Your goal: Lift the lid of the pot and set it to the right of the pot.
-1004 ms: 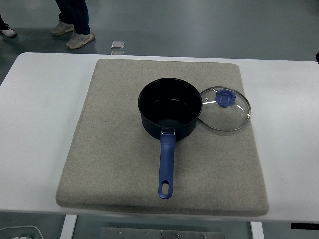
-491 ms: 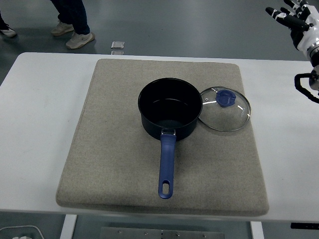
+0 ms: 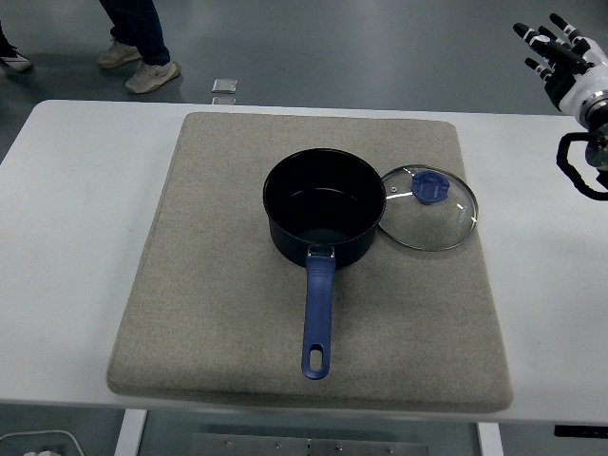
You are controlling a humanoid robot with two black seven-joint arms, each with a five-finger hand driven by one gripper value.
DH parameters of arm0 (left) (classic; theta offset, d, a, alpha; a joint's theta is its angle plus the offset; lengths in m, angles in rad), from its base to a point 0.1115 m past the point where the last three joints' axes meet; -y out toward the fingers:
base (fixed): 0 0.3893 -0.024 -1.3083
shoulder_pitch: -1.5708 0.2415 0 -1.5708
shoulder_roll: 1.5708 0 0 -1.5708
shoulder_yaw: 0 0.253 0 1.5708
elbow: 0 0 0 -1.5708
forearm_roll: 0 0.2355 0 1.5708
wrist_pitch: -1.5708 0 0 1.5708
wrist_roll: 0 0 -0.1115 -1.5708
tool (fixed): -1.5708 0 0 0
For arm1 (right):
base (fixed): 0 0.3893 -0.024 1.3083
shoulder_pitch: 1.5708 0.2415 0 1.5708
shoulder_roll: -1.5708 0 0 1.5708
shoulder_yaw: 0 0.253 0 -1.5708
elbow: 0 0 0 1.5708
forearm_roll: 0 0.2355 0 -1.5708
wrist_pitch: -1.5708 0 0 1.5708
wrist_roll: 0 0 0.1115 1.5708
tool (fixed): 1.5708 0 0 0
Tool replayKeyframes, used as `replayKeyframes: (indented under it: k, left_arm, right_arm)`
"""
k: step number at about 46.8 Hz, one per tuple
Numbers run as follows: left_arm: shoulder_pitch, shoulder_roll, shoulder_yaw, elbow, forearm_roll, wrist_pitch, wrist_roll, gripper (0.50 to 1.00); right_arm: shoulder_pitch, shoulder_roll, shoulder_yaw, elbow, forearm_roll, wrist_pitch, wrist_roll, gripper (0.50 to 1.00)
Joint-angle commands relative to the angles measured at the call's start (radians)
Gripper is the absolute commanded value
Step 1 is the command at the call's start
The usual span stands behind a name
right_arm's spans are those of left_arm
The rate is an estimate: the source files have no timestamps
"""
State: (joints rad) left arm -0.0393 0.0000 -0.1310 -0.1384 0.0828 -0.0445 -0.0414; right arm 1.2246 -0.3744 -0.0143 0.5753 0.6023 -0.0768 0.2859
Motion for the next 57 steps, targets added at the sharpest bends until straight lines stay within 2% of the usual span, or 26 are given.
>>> replayKeyframes:
  k: [1,12,37,42,48,53,57]
  left_arm:
    - [0.001,0.0,0.001,0.0,0.0,0.0,0.0,1.0]
    - [-0.001,0.0,-0.001,0.0,0.0,0.0,0.0,1.0]
    - [0.001,0.0,-0.001,0.0,0.0,0.0,0.0,1.0]
    - [0.001,0.0,-0.001,0.0,0.0,0.0,0.0,1.0]
    - [0.001,0.0,0.001,0.0,0.0,0.0,0.0,1.0]
    - [-0.001,0.0,0.001,0.0,0.0,0.0,0.0,1.0]
    - [-0.001,0.0,0.001,0.0,0.0,0.0,0.0,1.0]
  right_arm:
    - [0.001,0.0,0.004,0.0,0.008,-0.001,-0.002,0.938]
    - [-0.004,0.002,0.004,0.0,0.076,-0.003,-0.011,0.938]
    - [-0.005,0.003,0.022,-0.003,0.06,-0.006,-0.008,0.938]
    - [-0.008,0.011,0.025,-0.005,0.034,-0.009,0.003,0.938]
    - [-0.013,0.045,0.033,-0.041,-0.079,-0.017,0.015,0.938]
    - [-0.011,0.052,0.033,-0.055,-0.101,-0.046,0.039,0.938]
    - [-0.013,0.057,0.033,-0.054,-0.104,-0.041,0.035,0.938]
